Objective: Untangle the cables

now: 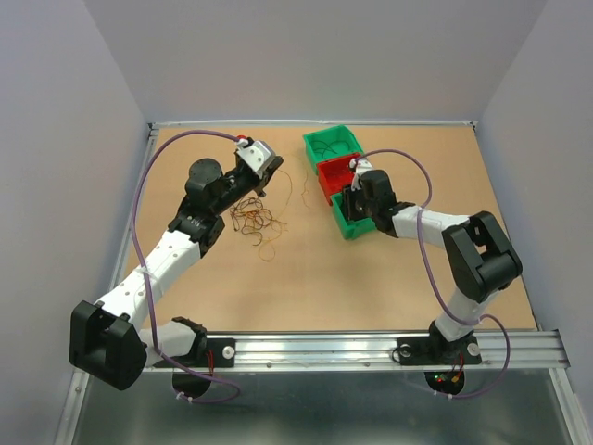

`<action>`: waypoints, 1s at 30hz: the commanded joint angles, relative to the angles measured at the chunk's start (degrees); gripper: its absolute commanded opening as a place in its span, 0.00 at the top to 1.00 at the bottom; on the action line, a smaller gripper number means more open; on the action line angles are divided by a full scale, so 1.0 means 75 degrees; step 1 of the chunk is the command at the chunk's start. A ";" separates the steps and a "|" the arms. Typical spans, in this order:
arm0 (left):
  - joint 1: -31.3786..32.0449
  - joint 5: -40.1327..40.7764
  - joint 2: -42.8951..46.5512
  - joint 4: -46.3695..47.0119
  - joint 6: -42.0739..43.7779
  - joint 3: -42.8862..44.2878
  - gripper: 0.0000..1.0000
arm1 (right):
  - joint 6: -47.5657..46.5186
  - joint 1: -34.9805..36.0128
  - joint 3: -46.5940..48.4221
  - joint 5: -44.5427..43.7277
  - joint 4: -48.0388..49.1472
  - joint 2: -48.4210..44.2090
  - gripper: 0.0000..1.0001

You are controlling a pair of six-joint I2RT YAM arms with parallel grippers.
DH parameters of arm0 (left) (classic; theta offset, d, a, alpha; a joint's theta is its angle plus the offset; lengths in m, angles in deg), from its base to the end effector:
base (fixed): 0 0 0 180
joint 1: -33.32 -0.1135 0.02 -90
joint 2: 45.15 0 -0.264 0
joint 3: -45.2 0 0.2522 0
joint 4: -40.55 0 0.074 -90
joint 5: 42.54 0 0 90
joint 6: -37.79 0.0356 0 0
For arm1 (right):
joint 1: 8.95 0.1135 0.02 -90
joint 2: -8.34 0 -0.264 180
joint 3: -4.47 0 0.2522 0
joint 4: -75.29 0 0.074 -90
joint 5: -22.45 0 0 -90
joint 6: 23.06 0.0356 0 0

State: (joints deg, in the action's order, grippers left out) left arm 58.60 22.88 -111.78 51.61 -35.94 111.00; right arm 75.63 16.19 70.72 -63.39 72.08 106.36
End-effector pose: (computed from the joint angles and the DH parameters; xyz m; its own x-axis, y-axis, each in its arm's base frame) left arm 0.2398 -0.1296 0.3711 0.3667 0.1086 -0.9240 0.6831 0.6428 0.3466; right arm 0.3257 0.1557 0.1794 -0.5852 -0.1082 -0.8037 -0.3936 0.9044 0.1649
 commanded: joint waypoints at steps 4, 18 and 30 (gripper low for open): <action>0.0052 -0.0098 0.0200 0.0277 0.0104 -0.0105 1.00 | -0.0350 0.0993 0.1063 0.0301 -0.0105 0.0138 0.64; 0.0052 -0.0250 0.0189 0.0253 0.0022 -0.0094 1.00 | -0.0103 0.1229 -0.0492 -0.0801 0.1521 -0.1525 0.48; 0.0075 -0.0332 0.0212 0.0207 -0.0084 -0.0058 1.00 | -0.0573 0.1241 -0.1549 0.0804 0.3737 -0.2170 0.21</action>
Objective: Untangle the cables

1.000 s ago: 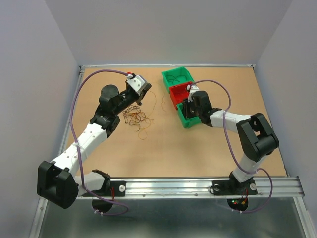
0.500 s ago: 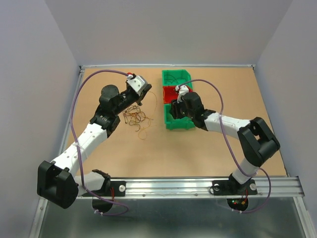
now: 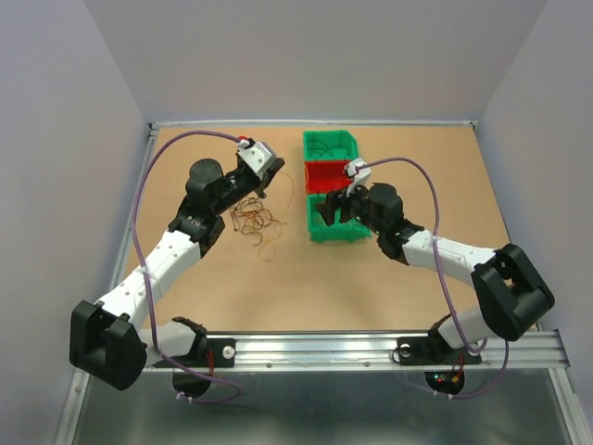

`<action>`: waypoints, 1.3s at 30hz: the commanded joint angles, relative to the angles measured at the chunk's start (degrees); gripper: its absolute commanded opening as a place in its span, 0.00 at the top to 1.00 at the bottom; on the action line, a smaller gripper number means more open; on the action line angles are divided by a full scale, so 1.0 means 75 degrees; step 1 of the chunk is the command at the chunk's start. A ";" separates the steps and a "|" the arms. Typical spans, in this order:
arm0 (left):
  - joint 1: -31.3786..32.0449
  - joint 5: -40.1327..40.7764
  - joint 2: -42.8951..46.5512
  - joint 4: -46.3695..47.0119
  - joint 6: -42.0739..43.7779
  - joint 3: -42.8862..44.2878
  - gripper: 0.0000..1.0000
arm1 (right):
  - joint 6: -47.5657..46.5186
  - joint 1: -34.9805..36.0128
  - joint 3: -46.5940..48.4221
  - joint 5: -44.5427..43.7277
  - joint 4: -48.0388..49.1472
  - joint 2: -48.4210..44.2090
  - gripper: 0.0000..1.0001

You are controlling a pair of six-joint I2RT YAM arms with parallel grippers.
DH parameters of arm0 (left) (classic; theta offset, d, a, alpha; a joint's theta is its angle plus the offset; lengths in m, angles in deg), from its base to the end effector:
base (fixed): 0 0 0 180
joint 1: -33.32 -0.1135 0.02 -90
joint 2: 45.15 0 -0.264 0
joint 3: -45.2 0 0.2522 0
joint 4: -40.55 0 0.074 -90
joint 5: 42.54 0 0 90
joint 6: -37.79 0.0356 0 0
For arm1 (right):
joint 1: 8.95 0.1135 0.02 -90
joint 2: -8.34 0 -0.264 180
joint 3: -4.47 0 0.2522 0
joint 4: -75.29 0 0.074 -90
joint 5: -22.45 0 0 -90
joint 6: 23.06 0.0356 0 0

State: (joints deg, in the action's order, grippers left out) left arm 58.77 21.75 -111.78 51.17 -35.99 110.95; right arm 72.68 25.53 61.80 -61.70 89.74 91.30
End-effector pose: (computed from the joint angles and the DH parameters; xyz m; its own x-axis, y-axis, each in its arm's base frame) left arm 0.2390 -0.1308 0.3699 0.3627 0.1061 -0.9259 0.6998 0.6251 0.3458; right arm 0.2637 0.1855 0.2452 -0.2236 -0.0329 -0.9741 -0.6264 0.7706 0.1178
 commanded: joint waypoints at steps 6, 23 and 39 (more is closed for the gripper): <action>0.0052 -0.0192 0.0165 0.0218 -0.0230 0.0029 1.00 | -0.0179 0.0184 -0.0805 0.0650 0.2519 -0.0292 0.17; 0.0040 0.0018 0.0037 0.0136 -0.0664 0.0182 1.00 | -0.0495 0.1436 0.0283 -0.0368 0.4348 0.1570 0.22; -0.0205 0.1341 0.0072 0.0136 -0.1378 0.0275 1.00 | -0.0695 0.2000 0.0613 -0.0827 0.4794 0.2299 0.99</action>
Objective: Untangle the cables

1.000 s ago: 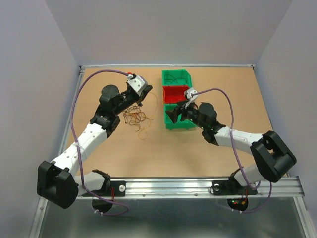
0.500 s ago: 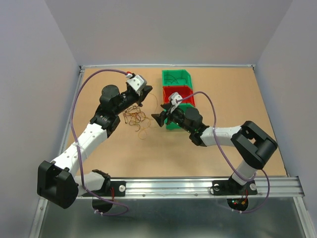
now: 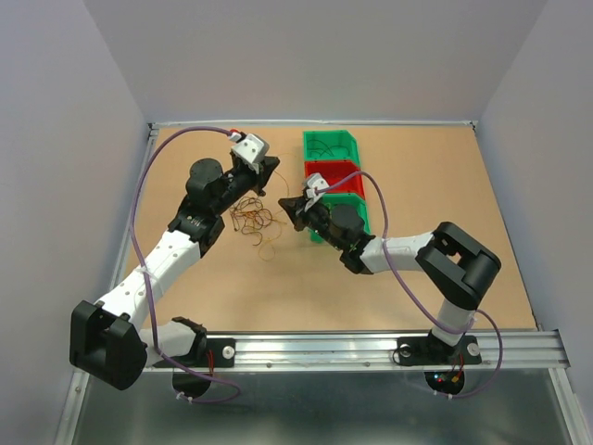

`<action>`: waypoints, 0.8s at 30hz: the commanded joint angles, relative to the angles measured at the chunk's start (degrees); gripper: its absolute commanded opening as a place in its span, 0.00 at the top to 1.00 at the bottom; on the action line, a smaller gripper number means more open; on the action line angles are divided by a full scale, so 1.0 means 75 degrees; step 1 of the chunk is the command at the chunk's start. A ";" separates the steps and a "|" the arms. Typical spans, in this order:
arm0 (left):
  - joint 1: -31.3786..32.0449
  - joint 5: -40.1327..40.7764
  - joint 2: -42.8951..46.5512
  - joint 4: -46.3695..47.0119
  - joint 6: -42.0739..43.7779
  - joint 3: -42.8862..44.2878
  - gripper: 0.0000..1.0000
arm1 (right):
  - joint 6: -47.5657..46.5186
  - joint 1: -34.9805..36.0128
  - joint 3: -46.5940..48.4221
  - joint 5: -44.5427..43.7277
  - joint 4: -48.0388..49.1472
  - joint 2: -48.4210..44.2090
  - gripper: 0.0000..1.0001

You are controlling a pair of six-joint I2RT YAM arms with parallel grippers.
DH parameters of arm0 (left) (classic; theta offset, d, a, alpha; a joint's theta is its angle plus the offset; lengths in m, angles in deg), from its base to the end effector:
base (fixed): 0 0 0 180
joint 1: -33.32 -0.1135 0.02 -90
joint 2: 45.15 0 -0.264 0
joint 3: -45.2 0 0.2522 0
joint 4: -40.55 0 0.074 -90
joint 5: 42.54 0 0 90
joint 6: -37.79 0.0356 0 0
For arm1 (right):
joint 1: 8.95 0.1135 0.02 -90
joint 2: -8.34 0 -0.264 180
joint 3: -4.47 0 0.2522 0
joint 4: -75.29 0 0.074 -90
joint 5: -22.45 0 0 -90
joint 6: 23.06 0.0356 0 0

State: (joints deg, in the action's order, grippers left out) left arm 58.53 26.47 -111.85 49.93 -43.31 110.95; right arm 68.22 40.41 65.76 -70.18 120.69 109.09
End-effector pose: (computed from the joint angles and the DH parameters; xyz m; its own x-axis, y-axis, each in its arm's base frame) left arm 0.2423 -0.1282 0.3675 0.2422 0.0456 -0.9692 0.6891 0.6951 0.2049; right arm 0.2441 0.2819 0.2239 0.0511 0.0938 -0.9943 -0.7296 0.6833 0.0270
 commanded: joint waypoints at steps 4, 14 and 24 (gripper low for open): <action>-0.0502 0.0620 0.0092 0.0337 -0.0602 0.0299 1.00 | -0.0100 0.0016 -0.0277 0.0118 0.0667 -0.0494 0.94; -0.0514 0.0233 0.0198 0.0361 -0.0566 0.0252 1.00 | -0.0580 0.0016 -0.0349 -0.0740 0.0726 -0.0613 0.03; -0.0514 0.0080 0.0233 0.0325 -0.0531 0.0264 1.00 | -0.0826 0.0028 0.0541 -0.1183 0.0761 -0.0004 0.01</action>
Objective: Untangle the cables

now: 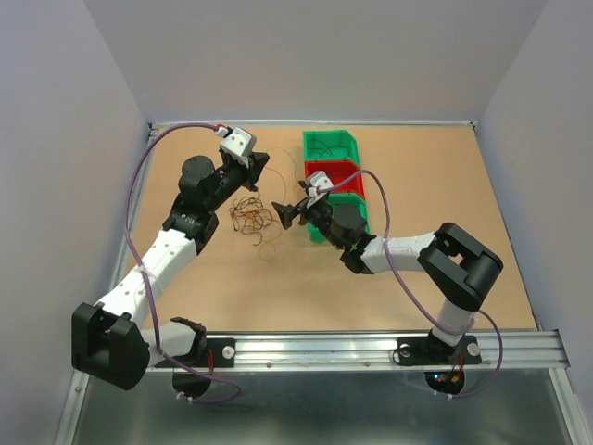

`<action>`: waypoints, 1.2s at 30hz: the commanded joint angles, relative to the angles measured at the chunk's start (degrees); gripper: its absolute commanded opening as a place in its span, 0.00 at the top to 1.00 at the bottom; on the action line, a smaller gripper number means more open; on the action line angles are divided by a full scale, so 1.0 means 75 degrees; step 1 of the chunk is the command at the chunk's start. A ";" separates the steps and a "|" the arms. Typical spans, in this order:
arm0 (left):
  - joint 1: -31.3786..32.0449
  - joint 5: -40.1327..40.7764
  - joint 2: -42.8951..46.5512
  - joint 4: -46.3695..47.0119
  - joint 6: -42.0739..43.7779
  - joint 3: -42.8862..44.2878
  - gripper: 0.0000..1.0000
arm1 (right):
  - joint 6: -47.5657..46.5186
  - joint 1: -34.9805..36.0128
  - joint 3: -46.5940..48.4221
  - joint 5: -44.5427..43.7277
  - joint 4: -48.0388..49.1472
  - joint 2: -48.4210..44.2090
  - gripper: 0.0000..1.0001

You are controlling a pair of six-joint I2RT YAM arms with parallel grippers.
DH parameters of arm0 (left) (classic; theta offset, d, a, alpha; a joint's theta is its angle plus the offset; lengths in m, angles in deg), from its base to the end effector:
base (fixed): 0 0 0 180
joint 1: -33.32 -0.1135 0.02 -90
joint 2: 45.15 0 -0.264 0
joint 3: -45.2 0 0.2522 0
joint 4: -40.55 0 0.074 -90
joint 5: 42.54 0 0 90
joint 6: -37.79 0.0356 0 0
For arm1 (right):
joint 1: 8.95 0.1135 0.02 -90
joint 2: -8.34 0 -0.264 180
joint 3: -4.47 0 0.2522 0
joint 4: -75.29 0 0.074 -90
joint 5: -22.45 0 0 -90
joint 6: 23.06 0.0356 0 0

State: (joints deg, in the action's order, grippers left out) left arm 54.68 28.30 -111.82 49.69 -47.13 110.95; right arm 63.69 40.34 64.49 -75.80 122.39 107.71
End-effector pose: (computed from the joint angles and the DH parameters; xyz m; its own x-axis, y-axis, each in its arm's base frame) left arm 0.2511 -0.1107 0.3673 0.1899 0.0155 -0.9817 0.6322 0.7630 0.1344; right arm 0.2427 0.2743 0.2288 0.1251 0.0594 -0.9904 -0.6514 0.7578 -0.0369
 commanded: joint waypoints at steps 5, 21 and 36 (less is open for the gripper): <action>0.0011 -0.0200 0.0265 0.0311 -0.0010 0.0275 1.00 | -0.0633 0.0025 0.1203 -0.0927 0.0534 0.0472 0.20; -0.0013 0.0549 0.0300 0.0322 0.0072 0.0264 0.94 | -0.0575 0.0036 0.1005 0.1787 0.0347 0.0684 0.99; -0.0410 0.2637 -0.0016 0.0498 0.0003 0.0357 0.77 | -0.0986 0.0271 -0.0366 0.2193 -0.0344 -0.0663 1.00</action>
State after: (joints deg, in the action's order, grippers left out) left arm 54.01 42.03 -113.42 46.06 -46.78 110.95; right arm 56.79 41.68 64.88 -59.14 121.65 106.71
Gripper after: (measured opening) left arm 0.230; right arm 0.022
